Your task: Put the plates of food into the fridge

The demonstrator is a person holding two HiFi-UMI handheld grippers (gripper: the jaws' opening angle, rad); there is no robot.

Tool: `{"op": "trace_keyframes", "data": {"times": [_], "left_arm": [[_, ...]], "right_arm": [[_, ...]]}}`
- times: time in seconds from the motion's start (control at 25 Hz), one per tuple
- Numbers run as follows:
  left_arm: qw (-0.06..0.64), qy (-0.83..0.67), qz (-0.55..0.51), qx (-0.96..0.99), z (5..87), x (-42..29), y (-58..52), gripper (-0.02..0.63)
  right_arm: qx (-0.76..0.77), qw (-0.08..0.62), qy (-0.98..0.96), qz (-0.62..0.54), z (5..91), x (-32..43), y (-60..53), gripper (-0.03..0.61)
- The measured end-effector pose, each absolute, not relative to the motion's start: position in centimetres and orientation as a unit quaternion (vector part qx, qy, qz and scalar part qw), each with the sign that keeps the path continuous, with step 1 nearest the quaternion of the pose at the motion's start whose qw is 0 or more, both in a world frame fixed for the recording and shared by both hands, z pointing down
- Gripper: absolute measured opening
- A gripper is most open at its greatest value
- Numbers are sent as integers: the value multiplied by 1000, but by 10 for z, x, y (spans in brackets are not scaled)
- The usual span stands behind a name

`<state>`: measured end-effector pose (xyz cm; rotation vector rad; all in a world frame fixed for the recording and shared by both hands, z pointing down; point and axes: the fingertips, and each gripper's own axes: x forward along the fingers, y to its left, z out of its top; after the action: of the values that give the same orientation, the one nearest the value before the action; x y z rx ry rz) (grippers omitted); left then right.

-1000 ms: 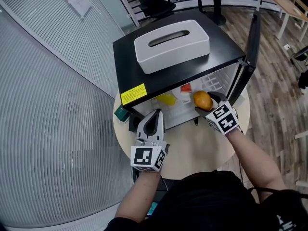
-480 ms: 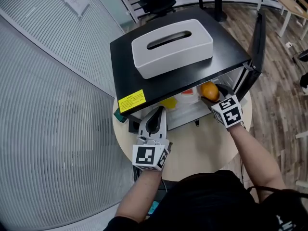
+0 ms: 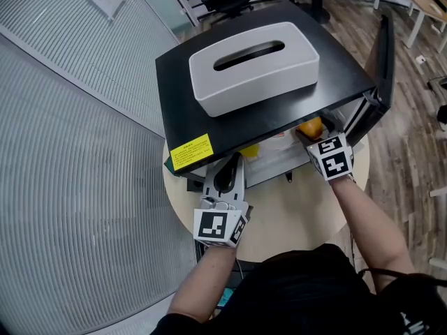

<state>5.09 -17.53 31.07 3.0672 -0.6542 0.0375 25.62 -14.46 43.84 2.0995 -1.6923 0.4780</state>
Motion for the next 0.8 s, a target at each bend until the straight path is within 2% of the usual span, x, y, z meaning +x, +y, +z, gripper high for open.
{"op": "trace_keyframes", "data": {"times": [0.8], "left_arm": [[1,-176,6,984,302,57,-166,5]], "right_arm": [[786,208,-560,157,441,274,-183,350]]}}
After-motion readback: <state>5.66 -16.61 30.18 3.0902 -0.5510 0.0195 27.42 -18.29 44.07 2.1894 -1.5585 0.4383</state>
